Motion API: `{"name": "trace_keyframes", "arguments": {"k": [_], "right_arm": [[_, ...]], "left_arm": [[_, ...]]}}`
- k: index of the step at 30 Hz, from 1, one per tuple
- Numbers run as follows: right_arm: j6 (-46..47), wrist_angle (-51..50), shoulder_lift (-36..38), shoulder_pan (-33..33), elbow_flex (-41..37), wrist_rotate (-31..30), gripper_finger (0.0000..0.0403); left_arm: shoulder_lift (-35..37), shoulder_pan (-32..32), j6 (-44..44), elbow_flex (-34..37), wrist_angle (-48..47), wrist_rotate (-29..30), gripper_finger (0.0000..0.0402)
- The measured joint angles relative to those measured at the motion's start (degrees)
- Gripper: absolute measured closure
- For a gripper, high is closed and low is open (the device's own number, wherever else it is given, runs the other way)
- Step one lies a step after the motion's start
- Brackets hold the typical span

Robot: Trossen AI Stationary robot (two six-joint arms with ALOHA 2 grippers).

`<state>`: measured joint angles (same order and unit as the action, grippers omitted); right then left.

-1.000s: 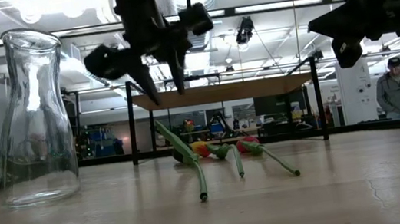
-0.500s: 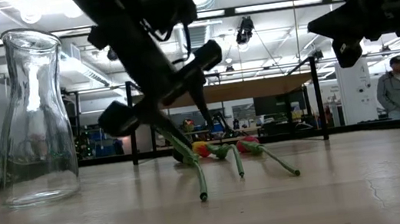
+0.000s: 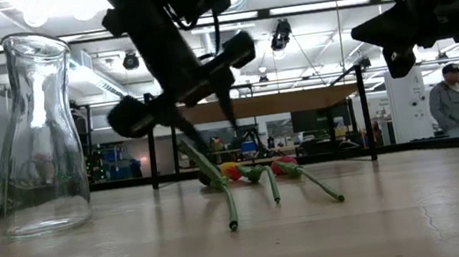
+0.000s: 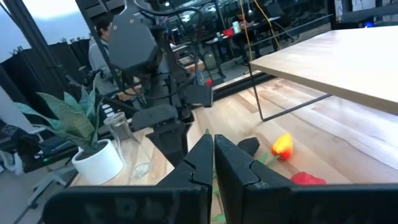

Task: Pick and place flowers into a vace then onto a shelf
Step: Put the black flower into the top transparent vase

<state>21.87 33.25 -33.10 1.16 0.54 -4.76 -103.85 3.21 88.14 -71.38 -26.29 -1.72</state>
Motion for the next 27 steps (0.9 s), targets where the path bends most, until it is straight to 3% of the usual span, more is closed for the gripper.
{"name": "trace_keyframes", "arguments": {"k": [10,21,27], "right_arm": [[0.0,0.0,0.0,0.0,0.0,-0.1,0.0394],[0.0,0.0,0.0,0.0,0.0,-1.8,0.0394],[0.0,0.0,-0.3,0.0,0.1,-3.1,0.0394]], "left_arm": [[0.0,0.4,0.1,1.8,-3.2,1.2,0.0244],[-1.1,0.7,1.1,4.3,1.4,3.7,0.0244],[-5.7,0.8,2.5,2.7,5.1,3.6,0.0245]]}}
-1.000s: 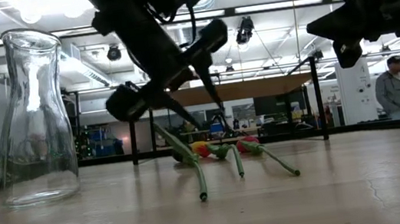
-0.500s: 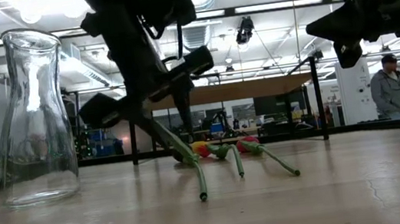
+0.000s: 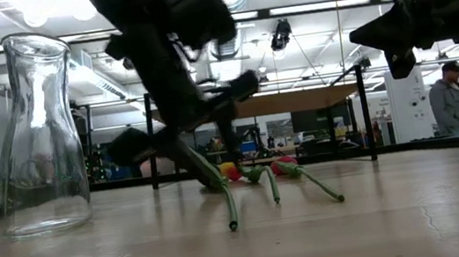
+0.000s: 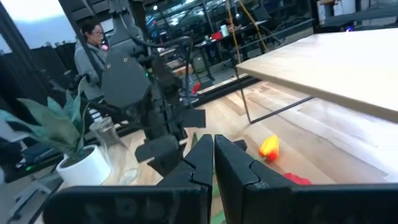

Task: Pick and place flowers into a vace then onto a shelf
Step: Put the black flower into the top transparent vase

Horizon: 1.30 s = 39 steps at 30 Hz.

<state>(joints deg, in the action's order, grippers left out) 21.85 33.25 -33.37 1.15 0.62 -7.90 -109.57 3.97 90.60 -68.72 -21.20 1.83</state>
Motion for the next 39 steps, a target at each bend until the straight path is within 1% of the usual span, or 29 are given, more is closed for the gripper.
{"name": "trace_keyframes", "arguments": {"k": [5,8,13,15,18,23,24,27,31,34,36,39], "right_arm": [[-0.1,0.0,-0.5,0.0,0.0,-0.2,0.0394],[-0.4,0.0,-0.6,0.0,0.0,-0.2,0.0394],[-2.5,0.0,-0.5,0.0,0.0,-0.2,0.0394],[-2.6,0.1,-0.5,0.0,0.0,-0.2,0.0394],[-2.6,0.1,-0.5,0.0,0.0,-0.2,0.0394],[-2.6,0.0,-0.5,0.0,0.0,-0.6,0.0394],[-2.6,0.1,-0.5,0.0,0.0,-1.1,0.0394],[-2.6,0.0,-0.5,0.0,0.0,-1.3,0.0394],[-2.5,0.0,-0.5,0.0,0.0,-1.3,0.0394],[-2.5,0.0,-0.5,0.0,0.0,-1.3,0.0394],[-2.5,0.0,-0.6,0.0,-0.1,-1.3,0.0394],[-2.5,0.0,-0.6,0.0,-0.1,-1.3,0.0394]], "left_arm": [[-3.8,0.2,0.0,-2.0,-0.9,-0.1,0.0245],[-4.3,0.2,-0.1,-2.0,-1.2,-0.4,0.0245],[-4.4,0.1,-1.0,-2.1,-4.4,-0.8,0.0246],[-4.4,0.1,-2.1,-2.1,-4.8,-0.9,0.0254],[-4.5,0.1,-2.8,-2.0,-5.4,-0.9,0.0287],[-4.5,0.1,-4.5,-1.9,-6.6,-1.0,0.0379],[-4.5,0.1,-4.9,-1.9,-6.7,-1.0,0.0389],[-4.5,0.1,-5.9,-1.8,-6.8,-1.1,0.0392],[-3.0,0.1,-9.0,-1.8,-6.8,-1.3,0.0398],[-0.3,0.0,-12.4,-1.5,-7.1,-1.6,0.0399],[2.1,0.1,-14.7,-1.0,-9.6,-2.2,0.0400],[7.0,0.1,-17.8,-1.4,-9.1,-2.2,0.0400]]}}
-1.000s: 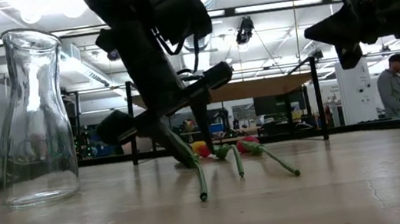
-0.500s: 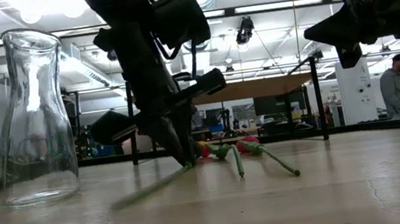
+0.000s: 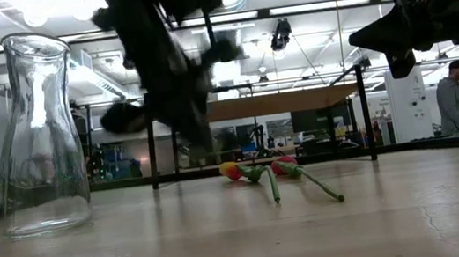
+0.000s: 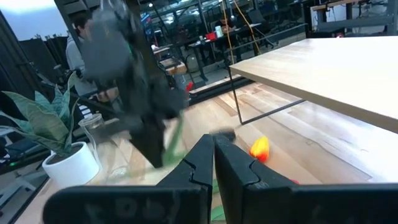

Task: Pick and place flowers into a vace then onto a shelf
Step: Put the black flower into the top transparent vase

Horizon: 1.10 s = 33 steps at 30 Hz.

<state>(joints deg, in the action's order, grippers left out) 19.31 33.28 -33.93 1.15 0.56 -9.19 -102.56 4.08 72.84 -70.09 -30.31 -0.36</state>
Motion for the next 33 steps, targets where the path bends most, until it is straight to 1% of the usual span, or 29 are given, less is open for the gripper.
{"name": "trace_keyframes", "arguments": {"k": [7,9,11,13,15,17,22,25,28,30,33], "right_arm": [[0.0,0.0,0.0,0.0,0.0,0.0,0.0394],[0.0,0.0,0.0,0.0,0.0,0.0,0.0394],[0.0,0.0,0.0,0.0,0.0,0.0,0.0394],[-0.3,0.0,0.0,0.0,0.0,0.0,0.0394],[-1.2,0.0,0.0,0.0,0.0,0.0,0.0394],[-2.1,0.0,0.0,0.0,0.0,0.0,0.0394],[-2.1,0.0,0.1,0.0,0.0,-1.5,0.0394],[-2.1,0.1,0.1,0.0,0.0,-2.3,0.0394],[-1.4,0.3,0.1,0.0,0.0,-3.1,0.0394],[-0.1,0.3,0.1,0.0,0.0,-3.2,0.0394],[1.6,0.3,0.1,0.0,0.0,-3.3,0.0394]], "left_arm": [[9.7,0.0,-7.2,0.0,0.0,0.7,0.0401],[12.5,0.0,-10.5,-0.1,0.6,0.7,0.0401],[14.8,0.0,-15.8,-0.1,1.5,0.7,0.0401],[16.7,0.2,-24.6,-0.1,4.3,0.7,0.0401],[18.9,0.4,-31.0,-0.1,6.9,0.7,0.0401],[20.8,0.1,-34.9,-0.2,8.6,0.7,0.0401],[24.2,-0.7,-41.4,-0.2,14.1,0.8,0.0401],[26.1,0.0,-47.3,-0.1,18.3,-1.4,0.0401],[28.3,0.9,-53.4,0.4,21.9,-5.8,0.0401],[30.1,0.9,-53.8,0.5,22.2,-8.5,0.0401],[33.3,1.1,-54.1,1.6,22.2,-10.1,0.0402]]}}
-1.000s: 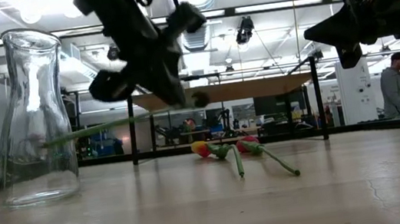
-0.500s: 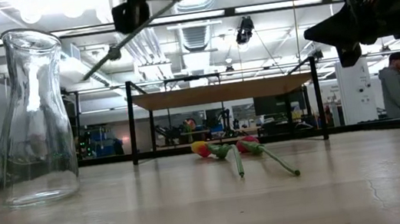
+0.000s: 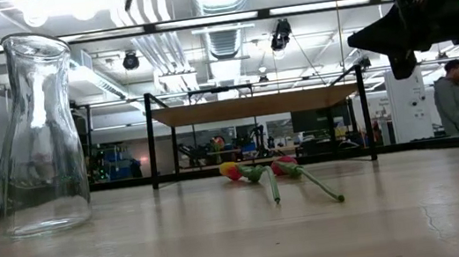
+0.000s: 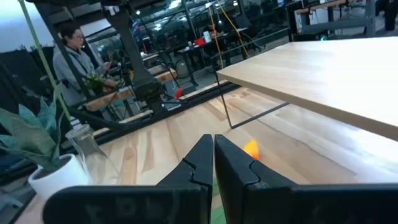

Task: Pick and place flowers into a vace then onto a shelf
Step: Put the black flower into the top transparent vase

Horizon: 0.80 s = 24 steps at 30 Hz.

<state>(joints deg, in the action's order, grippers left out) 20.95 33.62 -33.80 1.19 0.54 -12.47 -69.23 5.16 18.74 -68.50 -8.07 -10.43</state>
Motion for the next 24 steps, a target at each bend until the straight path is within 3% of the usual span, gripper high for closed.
{"name": "trace_keyframes", "arguments": {"k": [7,18,24], "right_arm": [[2.0,0.0,0.0,0.0,0.0,-0.2,0.0394],[2.4,0.1,0.0,0.0,0.0,-1.2,0.0394],[4.9,0.1,0.0,0.0,0.0,-1.2,0.0394]], "left_arm": [[10.1,3.1,-4.0,8.1,1.8,-0.6,0.0402],[23.0,3.6,0.0,32.6,25.3,0.0,0.0401],[26.7,3.6,3.2,36.8,28.4,0.0,0.0401]]}}
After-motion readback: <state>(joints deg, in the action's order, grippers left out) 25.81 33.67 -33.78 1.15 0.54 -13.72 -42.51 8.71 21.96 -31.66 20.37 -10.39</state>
